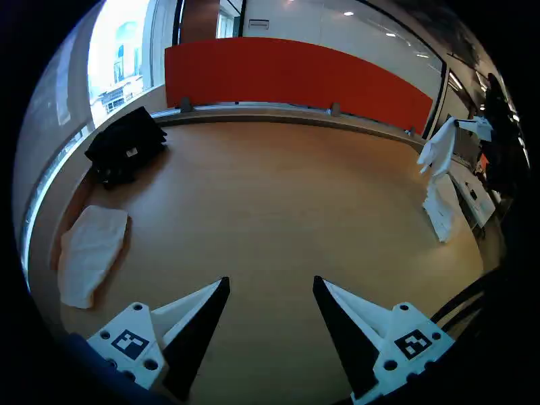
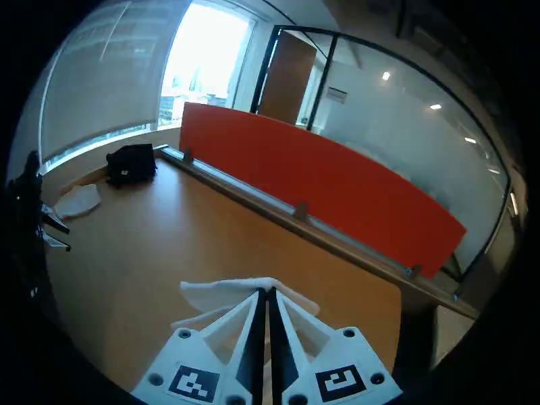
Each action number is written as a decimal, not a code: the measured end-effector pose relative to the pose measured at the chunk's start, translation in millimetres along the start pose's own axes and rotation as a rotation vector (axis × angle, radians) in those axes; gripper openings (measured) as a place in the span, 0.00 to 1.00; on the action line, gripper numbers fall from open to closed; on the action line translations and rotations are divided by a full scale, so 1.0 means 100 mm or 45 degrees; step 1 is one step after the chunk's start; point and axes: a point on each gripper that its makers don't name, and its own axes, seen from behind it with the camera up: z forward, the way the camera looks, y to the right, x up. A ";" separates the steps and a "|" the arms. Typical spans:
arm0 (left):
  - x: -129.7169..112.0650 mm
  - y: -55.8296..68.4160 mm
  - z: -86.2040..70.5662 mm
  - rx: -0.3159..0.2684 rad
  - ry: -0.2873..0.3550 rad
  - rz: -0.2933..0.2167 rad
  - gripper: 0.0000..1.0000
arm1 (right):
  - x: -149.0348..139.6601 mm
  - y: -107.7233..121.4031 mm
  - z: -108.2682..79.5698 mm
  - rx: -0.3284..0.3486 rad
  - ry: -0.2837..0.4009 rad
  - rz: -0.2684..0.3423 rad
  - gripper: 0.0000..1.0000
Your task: Fold towel
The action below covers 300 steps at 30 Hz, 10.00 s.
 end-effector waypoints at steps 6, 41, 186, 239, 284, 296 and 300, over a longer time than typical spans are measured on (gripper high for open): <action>0.01 0.04 0.02 -0.001 -0.005 0.009 0.91 | -0.03 0.28 -0.03 -0.042 -0.009 0.005 0.03; 0.04 0.21 0.04 -0.019 -0.007 0.037 0.92 | -0.29 0.72 -0.12 -0.119 -0.061 0.035 0.03; 0.11 0.31 0.14 -0.024 -0.032 0.080 0.91 | -3.24 0.70 -0.79 -0.361 -0.546 0.510 0.50; 0.58 0.05 -0.01 0.039 0.179 0.038 0.91 | -1.19 0.04 -0.63 -0.341 0.153 0.514 0.92; 2.20 -0.53 -0.59 0.219 0.815 0.059 0.92 | 0.24 -0.51 -0.66 -0.426 0.573 0.455 0.92; 2.31 -0.56 -0.62 0.207 0.886 0.068 0.92 | 0.36 -0.53 -0.63 -0.479 0.602 0.431 0.92; 2.29 -0.58 -0.61 0.211 0.901 0.082 0.91 | 0.36 -0.56 -0.60 -0.489 0.601 0.433 0.92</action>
